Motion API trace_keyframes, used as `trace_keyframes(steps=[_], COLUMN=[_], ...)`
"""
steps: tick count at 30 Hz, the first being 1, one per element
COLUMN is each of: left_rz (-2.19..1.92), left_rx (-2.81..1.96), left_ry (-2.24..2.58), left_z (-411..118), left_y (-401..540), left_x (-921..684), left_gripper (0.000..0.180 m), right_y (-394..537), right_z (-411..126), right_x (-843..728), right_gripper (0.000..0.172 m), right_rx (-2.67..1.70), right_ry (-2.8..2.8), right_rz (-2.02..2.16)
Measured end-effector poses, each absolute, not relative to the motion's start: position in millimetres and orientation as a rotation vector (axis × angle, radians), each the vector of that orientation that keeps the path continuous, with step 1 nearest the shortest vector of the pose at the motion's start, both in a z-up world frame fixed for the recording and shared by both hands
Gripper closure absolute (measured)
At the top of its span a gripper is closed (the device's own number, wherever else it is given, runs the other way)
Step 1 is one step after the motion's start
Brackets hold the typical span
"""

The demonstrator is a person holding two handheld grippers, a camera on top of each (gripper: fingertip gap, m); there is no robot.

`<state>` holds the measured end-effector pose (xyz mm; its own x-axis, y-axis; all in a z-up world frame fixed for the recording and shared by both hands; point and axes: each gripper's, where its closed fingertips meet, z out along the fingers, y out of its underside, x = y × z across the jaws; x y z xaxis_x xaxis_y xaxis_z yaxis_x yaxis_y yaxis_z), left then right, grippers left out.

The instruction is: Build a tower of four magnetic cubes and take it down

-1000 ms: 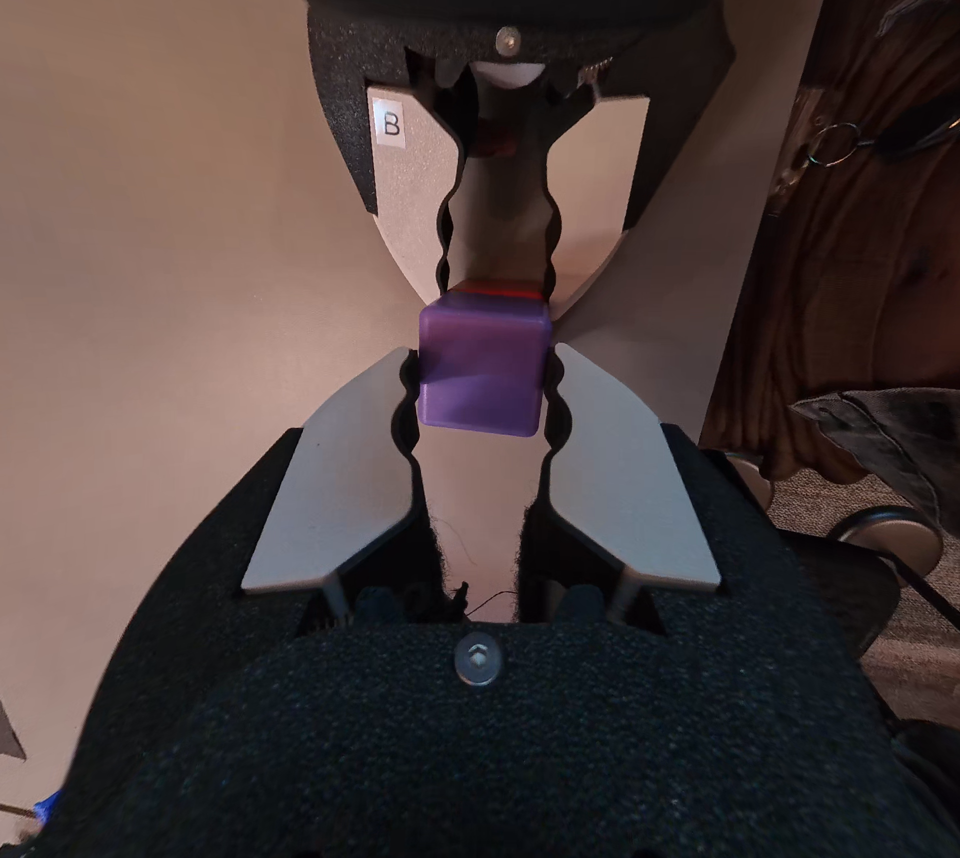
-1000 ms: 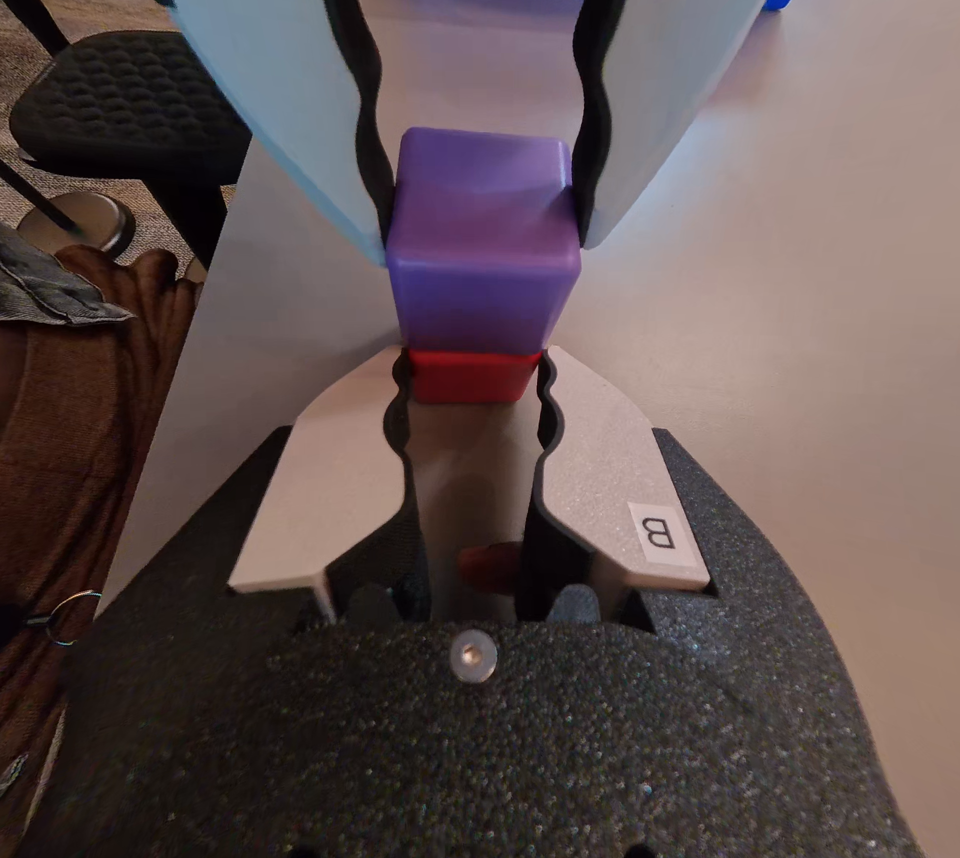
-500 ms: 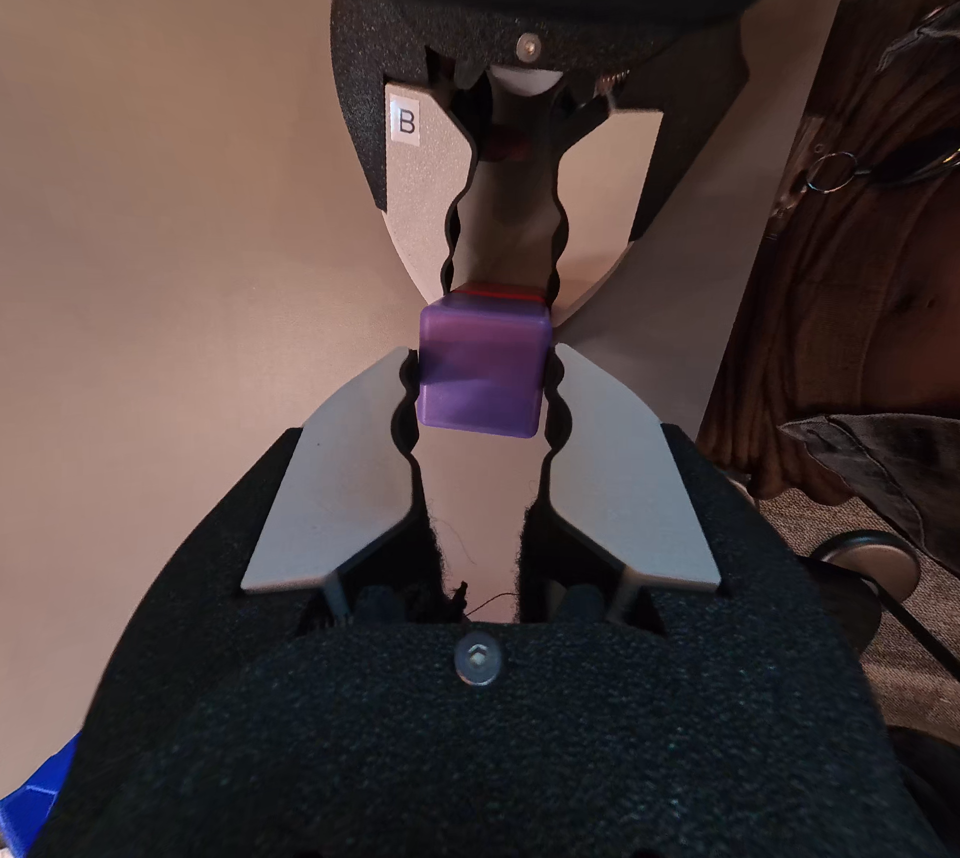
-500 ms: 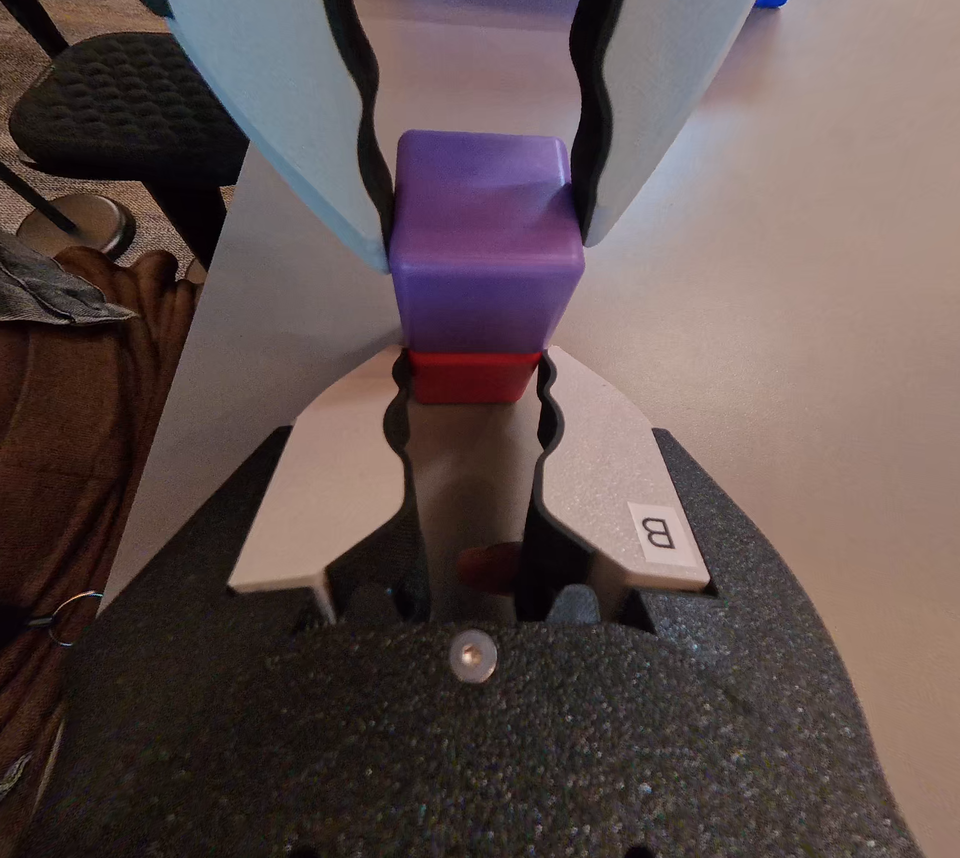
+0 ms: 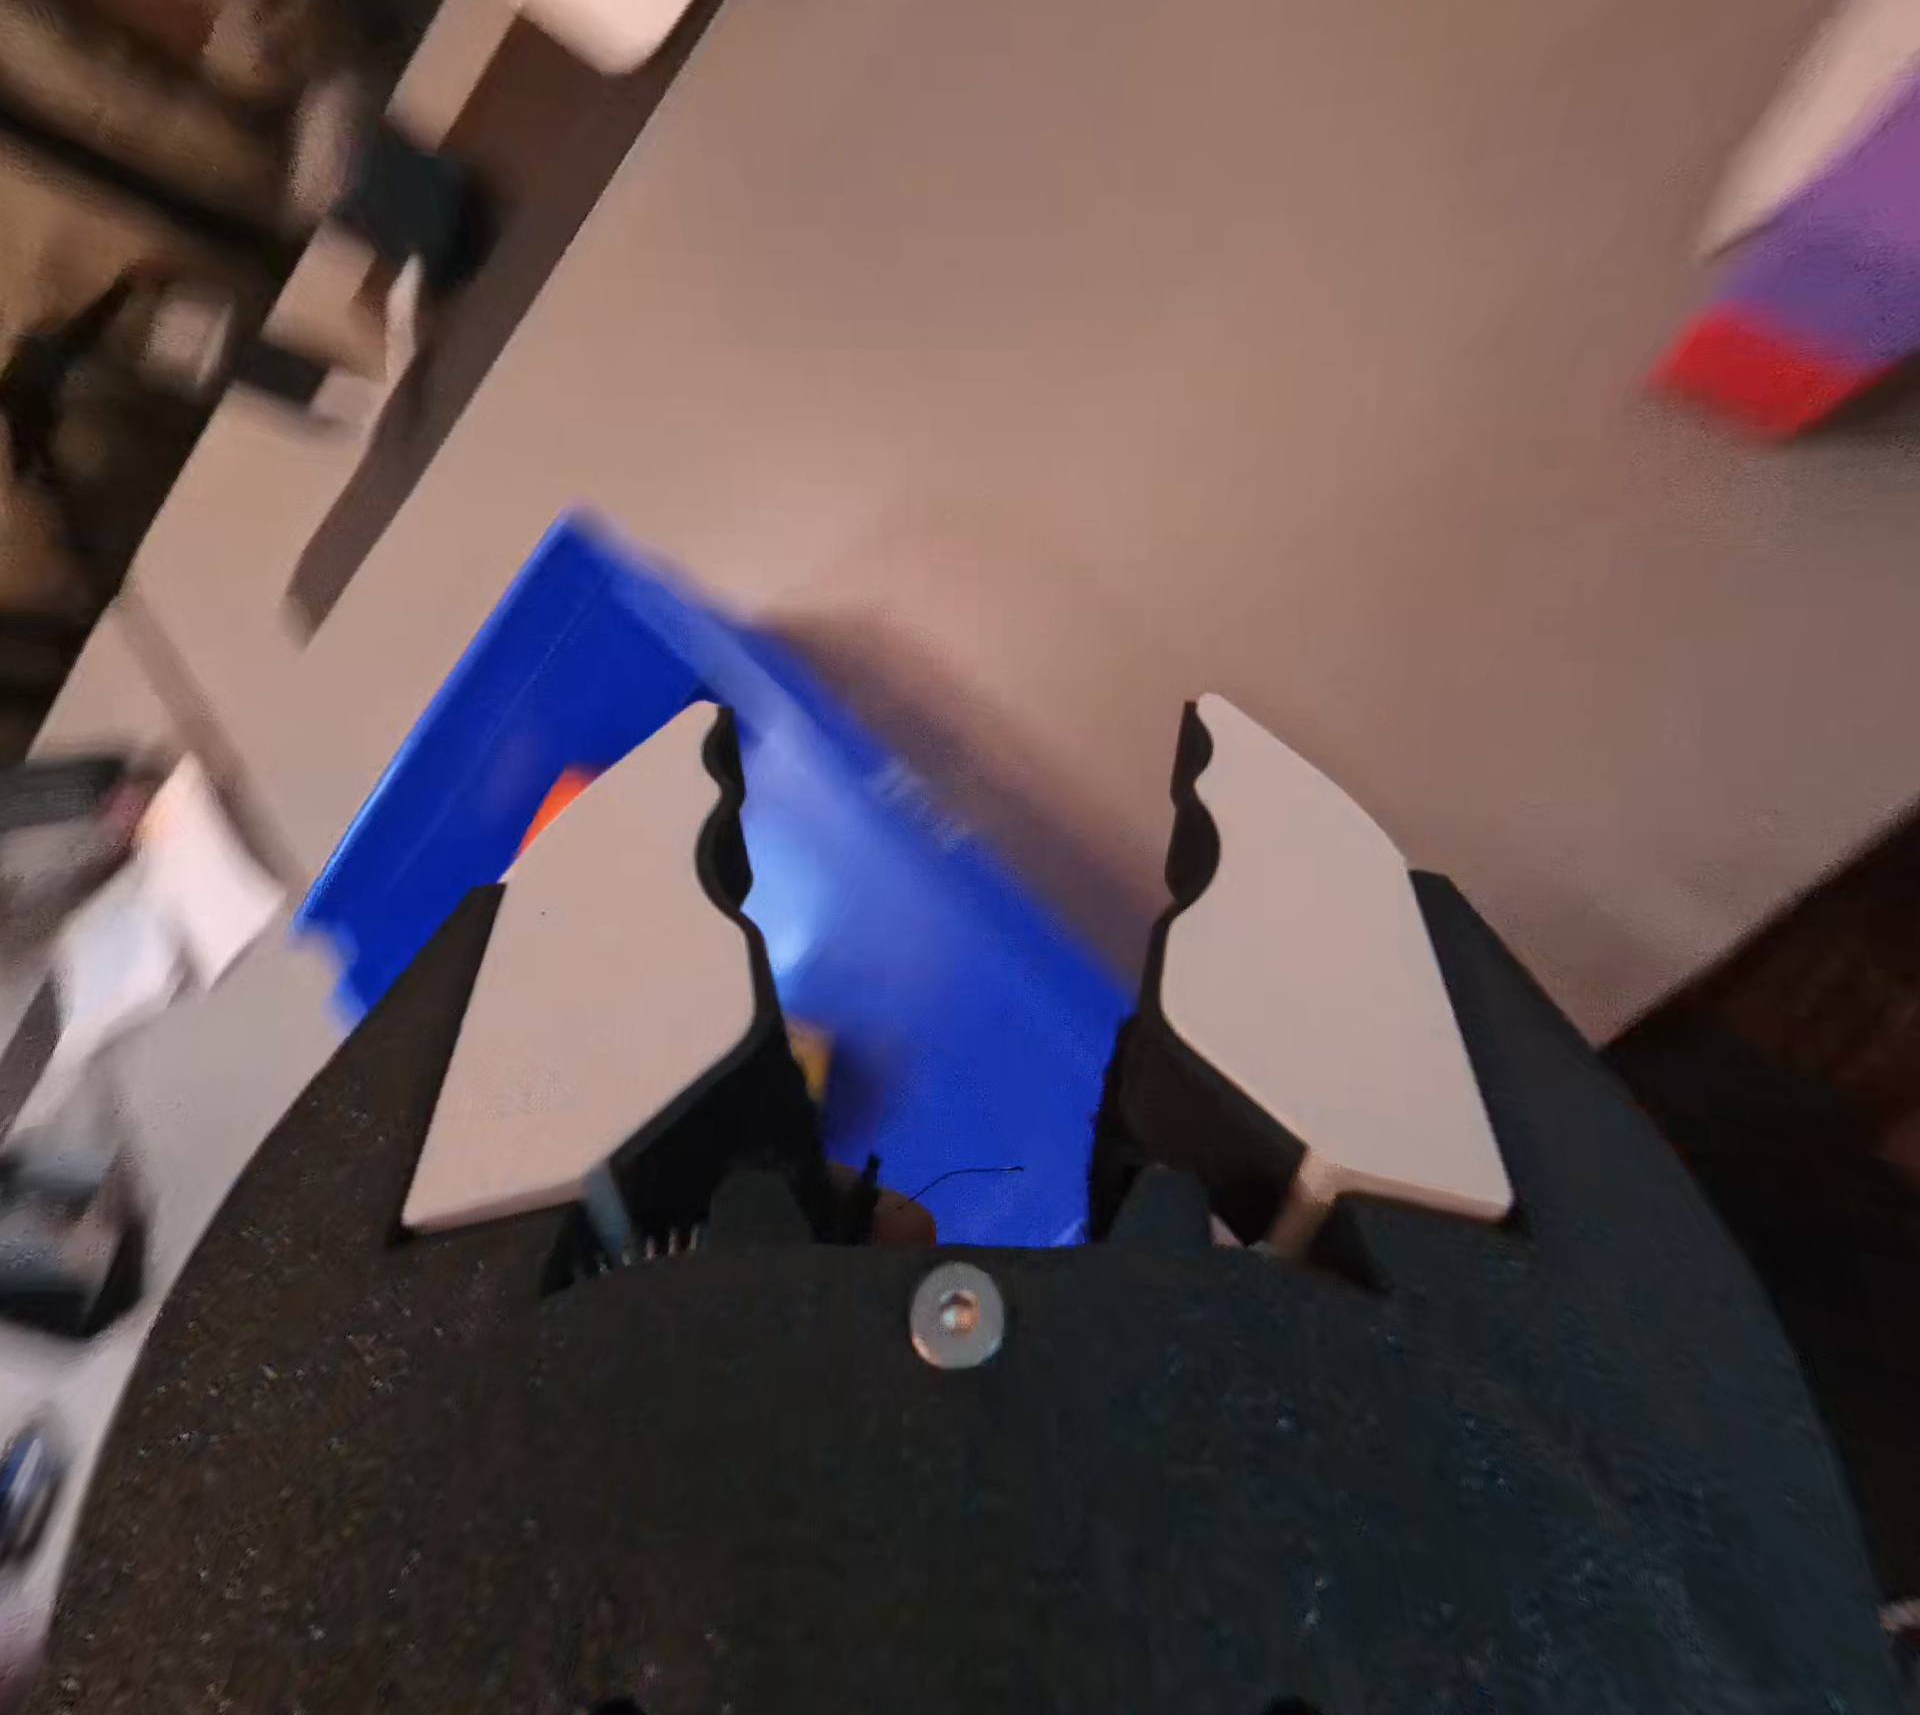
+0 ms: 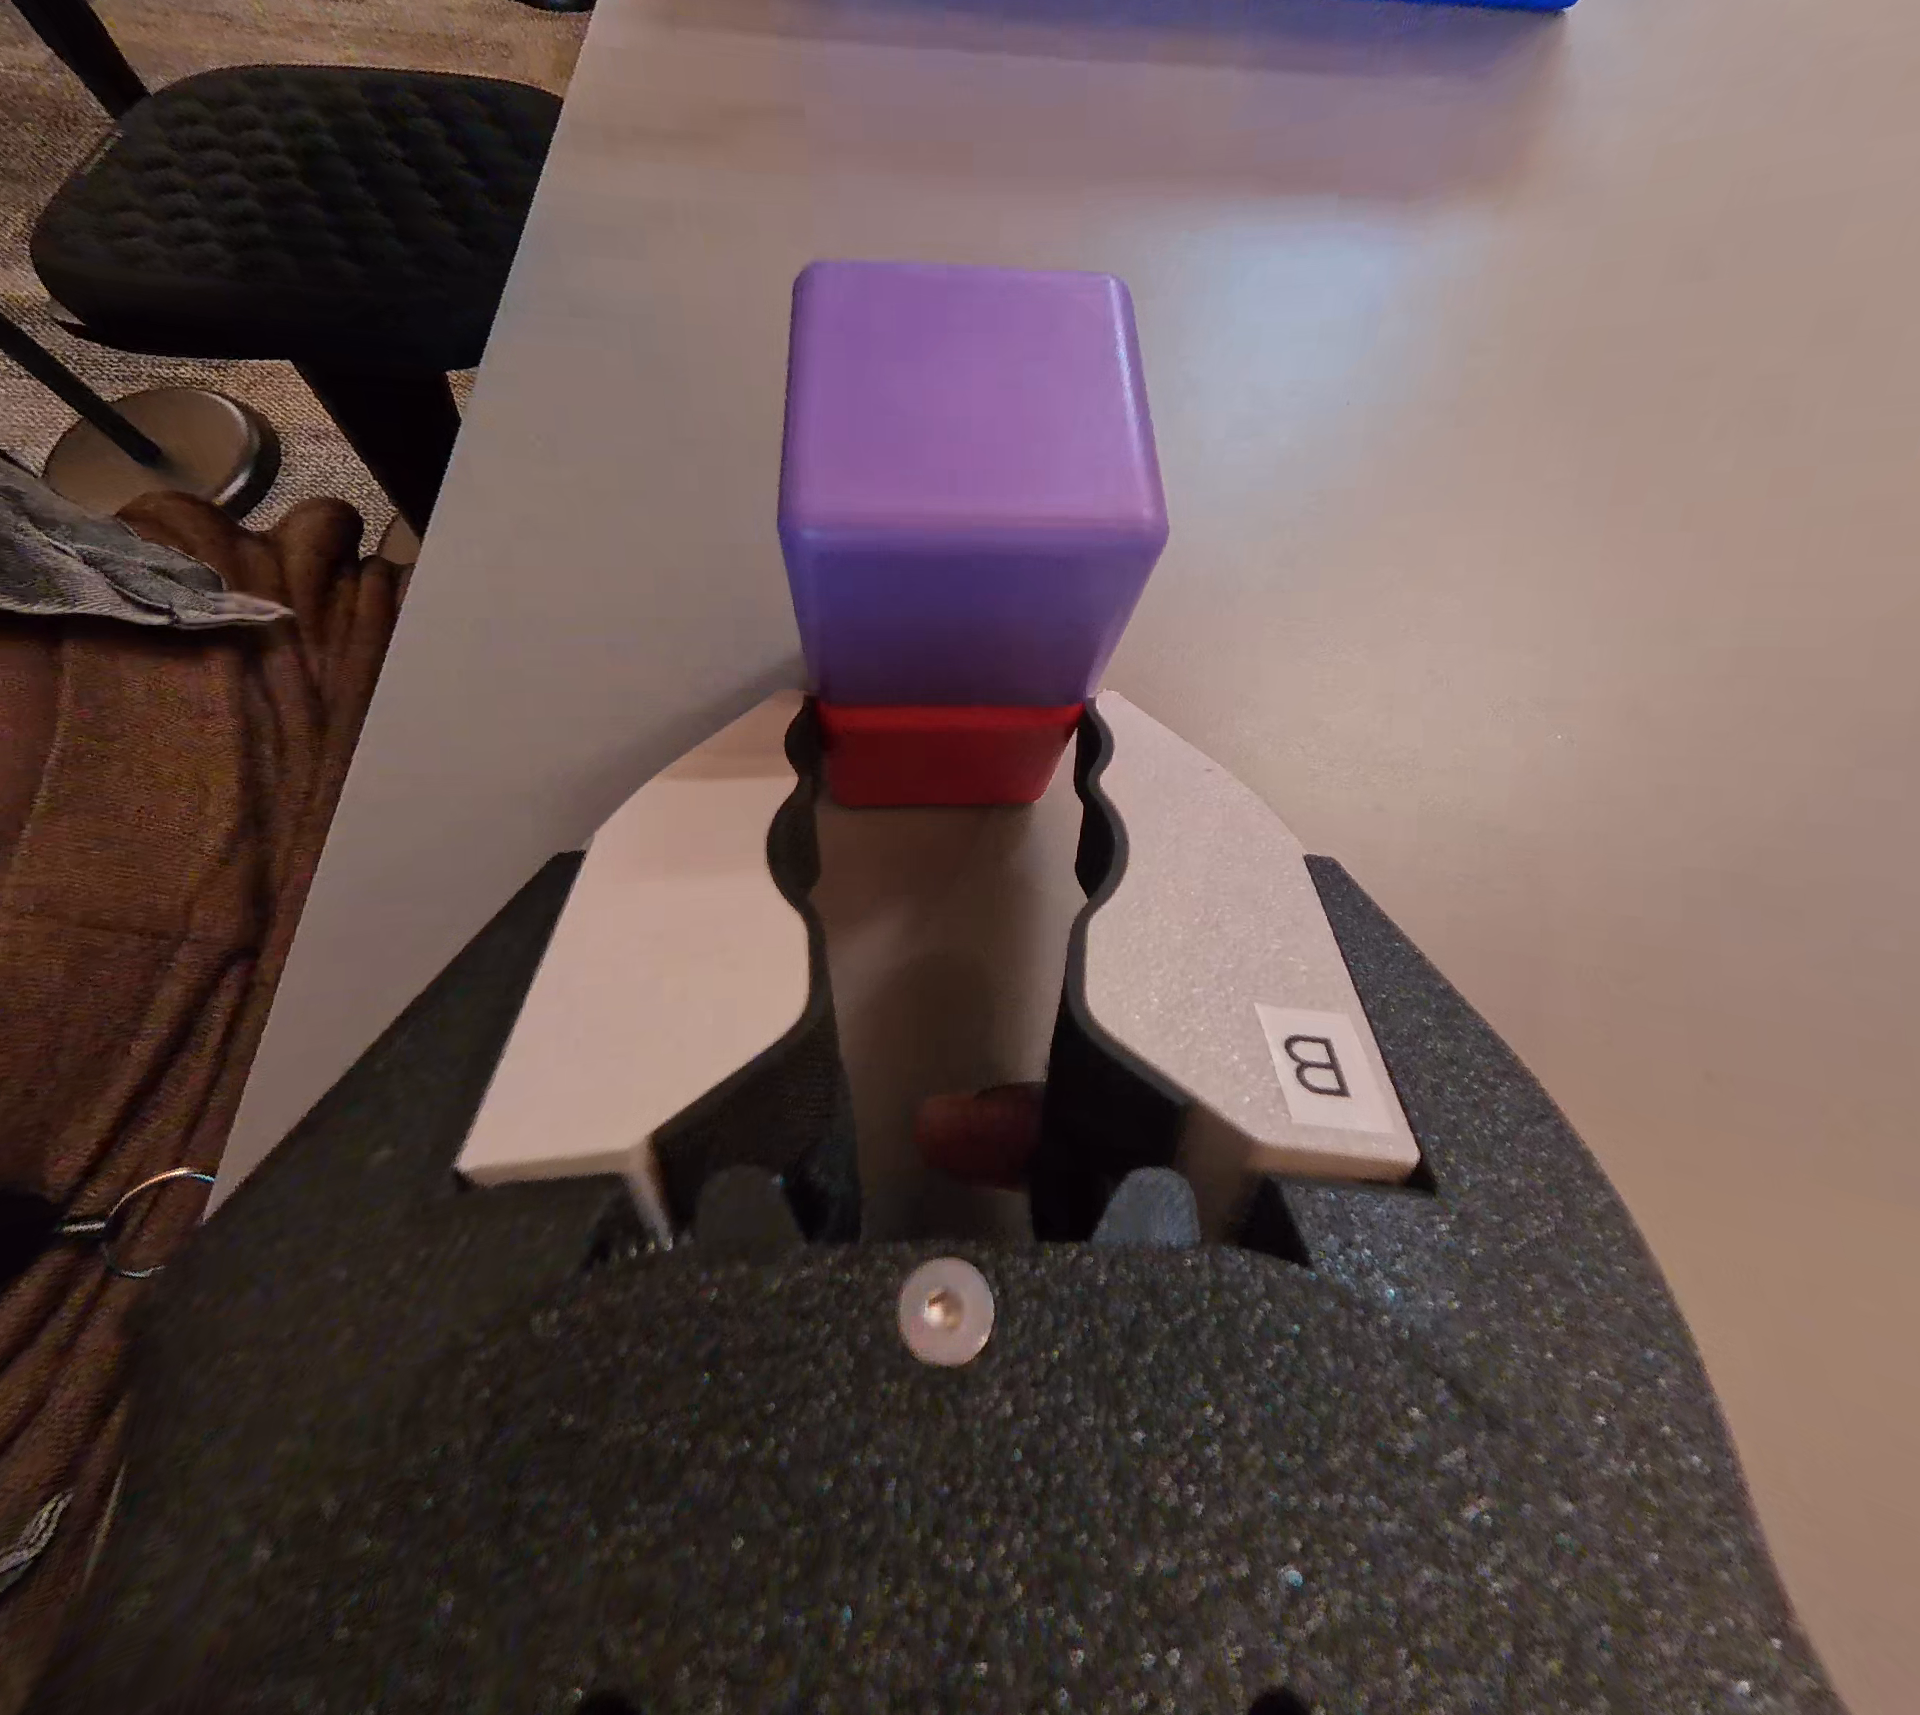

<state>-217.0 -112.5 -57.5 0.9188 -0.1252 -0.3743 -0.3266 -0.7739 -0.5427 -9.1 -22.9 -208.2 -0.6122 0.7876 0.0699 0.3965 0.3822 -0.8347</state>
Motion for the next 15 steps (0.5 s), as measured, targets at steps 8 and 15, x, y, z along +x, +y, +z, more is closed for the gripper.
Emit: trace_keyframes(steps=[8,15], left_rz=[0.259,0.191], left_rx=[-2.967,-3.124], left_ry=[0.302,0.426], left_z=[-141,-190], left_y=[-211,-226], left_x=[-362,-378], left_gripper=[0.094,0.098], right_y=[-23,-23], right_z=[-208,-208], right_x=[-9,-9], right_gripper=[0.125,0.125], right_rx=[-1.018,-1.018], right_ry=[-2.186,-2.186], right_rz=[1.134,1.136])
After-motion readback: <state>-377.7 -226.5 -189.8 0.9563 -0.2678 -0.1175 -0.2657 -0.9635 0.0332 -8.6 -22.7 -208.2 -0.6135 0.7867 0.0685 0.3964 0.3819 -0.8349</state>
